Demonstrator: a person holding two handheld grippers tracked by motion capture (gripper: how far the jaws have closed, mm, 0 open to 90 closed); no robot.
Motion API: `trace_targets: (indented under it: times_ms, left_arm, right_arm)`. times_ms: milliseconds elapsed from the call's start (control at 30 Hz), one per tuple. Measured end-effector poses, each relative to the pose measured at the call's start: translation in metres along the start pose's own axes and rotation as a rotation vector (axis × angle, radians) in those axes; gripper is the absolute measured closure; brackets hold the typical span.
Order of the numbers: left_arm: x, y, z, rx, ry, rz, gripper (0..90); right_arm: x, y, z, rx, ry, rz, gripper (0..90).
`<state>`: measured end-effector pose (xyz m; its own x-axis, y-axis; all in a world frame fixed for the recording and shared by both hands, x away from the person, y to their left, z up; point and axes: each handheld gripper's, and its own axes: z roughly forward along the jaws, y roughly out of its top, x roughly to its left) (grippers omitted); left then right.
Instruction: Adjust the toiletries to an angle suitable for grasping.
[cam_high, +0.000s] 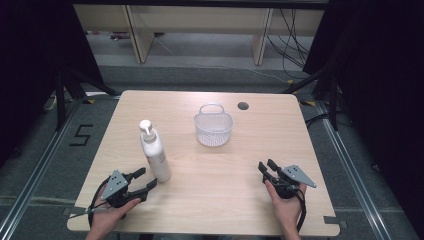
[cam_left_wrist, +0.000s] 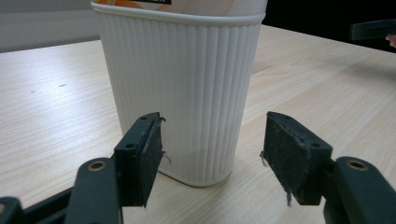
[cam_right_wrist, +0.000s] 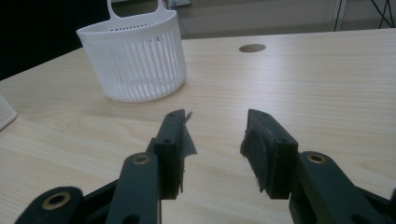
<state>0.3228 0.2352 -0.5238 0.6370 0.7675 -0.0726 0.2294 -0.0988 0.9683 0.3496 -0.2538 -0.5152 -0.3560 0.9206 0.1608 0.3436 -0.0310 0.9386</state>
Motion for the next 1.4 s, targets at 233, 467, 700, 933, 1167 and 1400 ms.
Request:
trace_targets:
  times_ms: [233, 467, 700, 933, 1167, 1400]
  left_arm:
    - [0.000, 0.000, -0.003, 0.005, -0.020, 0.002, 45.0]
    - [0.004, 0.005, -0.014, -0.008, -0.007, -0.023, 66.3]
    - [0.007, 0.012, -0.019, -0.022, 0.035, -0.051, 86.6]
    - [0.007, 0.017, -0.016, -0.028, 0.026, -0.031, 89.7]
    - [0.006, 0.023, -0.010, -0.024, 0.017, -0.029, 89.8]
    - [0.005, 0.024, -0.003, -0.015, 0.009, -0.019, 89.9]
  right_arm:
    - [0.002, -0.001, -0.001, -0.008, 0.004, 0.021, 62.8]
    - [0.007, -0.001, -0.001, 0.000, -0.025, -0.031, 63.8]
    - [0.004, 0.000, 0.000, -0.001, -0.029, -0.054, 63.4]
    - [0.005, 0.000, 0.001, 0.008, -0.010, -0.022, 63.0]
    - [0.005, 0.000, 0.002, 0.011, -0.021, -0.028, 62.8]
    - [0.005, 0.000, 0.002, 0.012, -0.013, -0.028, 62.6]
